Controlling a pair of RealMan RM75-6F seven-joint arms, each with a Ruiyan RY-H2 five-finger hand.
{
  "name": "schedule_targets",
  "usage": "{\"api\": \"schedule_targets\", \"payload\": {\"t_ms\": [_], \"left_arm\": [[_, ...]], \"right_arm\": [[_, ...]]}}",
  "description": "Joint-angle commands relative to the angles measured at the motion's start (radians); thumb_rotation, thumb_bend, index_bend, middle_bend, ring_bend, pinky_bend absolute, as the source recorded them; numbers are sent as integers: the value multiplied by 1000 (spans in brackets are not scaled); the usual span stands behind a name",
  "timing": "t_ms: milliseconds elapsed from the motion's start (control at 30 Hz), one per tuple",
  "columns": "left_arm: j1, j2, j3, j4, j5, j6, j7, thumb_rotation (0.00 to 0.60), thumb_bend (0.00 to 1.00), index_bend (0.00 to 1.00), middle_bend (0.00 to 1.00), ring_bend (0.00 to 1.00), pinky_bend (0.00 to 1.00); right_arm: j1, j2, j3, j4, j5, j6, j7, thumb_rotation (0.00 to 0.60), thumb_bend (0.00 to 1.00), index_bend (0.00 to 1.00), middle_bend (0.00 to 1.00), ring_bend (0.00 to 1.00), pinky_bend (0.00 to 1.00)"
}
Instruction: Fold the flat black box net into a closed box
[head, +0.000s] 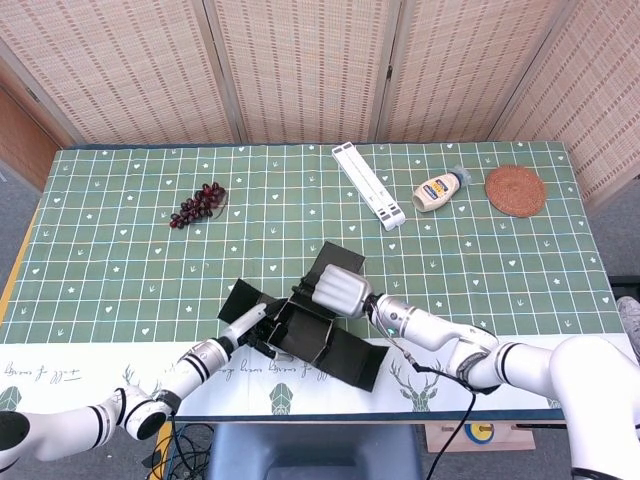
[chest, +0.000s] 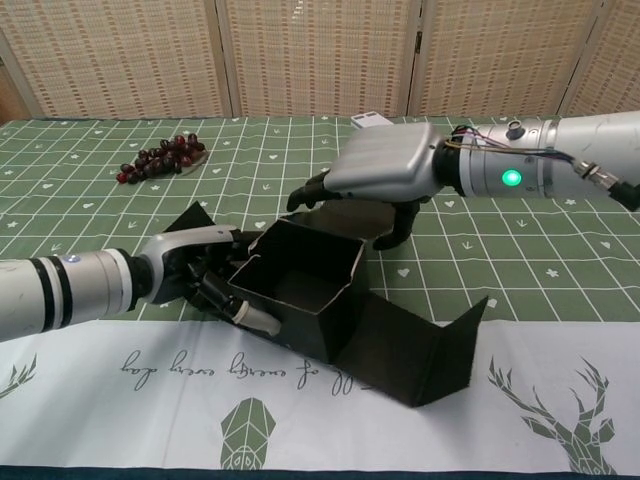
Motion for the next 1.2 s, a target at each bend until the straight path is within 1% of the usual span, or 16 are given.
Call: {"api": "schedule_targets", "payload": {"t_ms": [33, 133, 267, 367, 400, 433, 467, 500, 567, 700, 800, 933, 1067, 1200], "left_arm": [[-8, 7, 6, -5, 15, -4, -30, 600, 94, 160, 143, 572, 889], [-13, 8, 12, -2, 20, -8, -45, 600, 94, 166, 153, 573, 889], [-17, 4, 16, 5, 18, -8, -47, 600, 94, 202, 209, 576, 890], [-17, 1, 18, 5, 11, -6, -36, 600, 94, 223, 230, 580, 890], [-17, 1, 18, 4, 9, -6, -35, 600, 94, 230, 236, 580, 890], [-17, 1, 18, 3, 6, -6, -32, 600, 94, 235, 240, 581, 890], [-17, 2, 18, 2, 4, -6, -30, 600, 94, 238, 242, 581, 890], [-16, 2, 18, 1, 0, -6, -27, 600, 94, 239, 243, 581, 891], [-15, 4, 17, -3, -5, -4, -23, 600, 94, 239, 243, 581, 891], [-13, 15, 16, -17, -12, 0, -7, 600, 94, 239, 243, 581, 891], [-8, 29, 13, -34, -19, 8, 6, 600, 94, 236, 243, 581, 891], [7, 61, 10, -72, -25, 28, 5, 600, 94, 234, 243, 581, 894], [30, 103, 5, -110, -34, 53, -11, 600, 94, 234, 243, 581, 896], [45, 145, -2, -135, -39, 64, -44, 600, 94, 236, 243, 570, 897]], "right_arm": [[3, -8, -7, 17, -18, 14, 18, 600, 369, 241, 330, 800, 920], [3, -15, -11, 32, -36, 28, 32, 600, 369, 241, 330, 800, 920], [-4, -31, -13, 54, -58, 64, 43, 600, 369, 241, 326, 800, 920], [-15, -39, -13, 66, -61, 83, 40, 600, 369, 237, 293, 798, 920], [-18, -40, -14, 66, -60, 85, 38, 600, 369, 215, 276, 795, 920], [-22, -40, -14, 65, -59, 89, 36, 600, 369, 165, 253, 789, 920], [-27, -40, -12, 63, -57, 94, 33, 600, 369, 84, 225, 781, 920], [-33, -38, -11, 57, -54, 101, 31, 600, 369, 31, 199, 773, 920], [-45, -34, -7, 43, -47, 114, 34, 600, 369, 0, 152, 760, 920], [-73, -12, 0, -10, -29, 143, 43, 600, 369, 0, 86, 737, 920], [-96, 14, 3, -56, -17, 164, 56, 600, 369, 0, 59, 728, 920], [-133, 58, 3, -123, -9, 207, 75, 600, 369, 0, 47, 723, 920], [-199, 109, 4, -196, 4, 290, 96, 600, 374, 0, 47, 723, 920], [-252, 146, -1, -223, 10, 348, 111, 600, 375, 0, 47, 723, 920]]}}
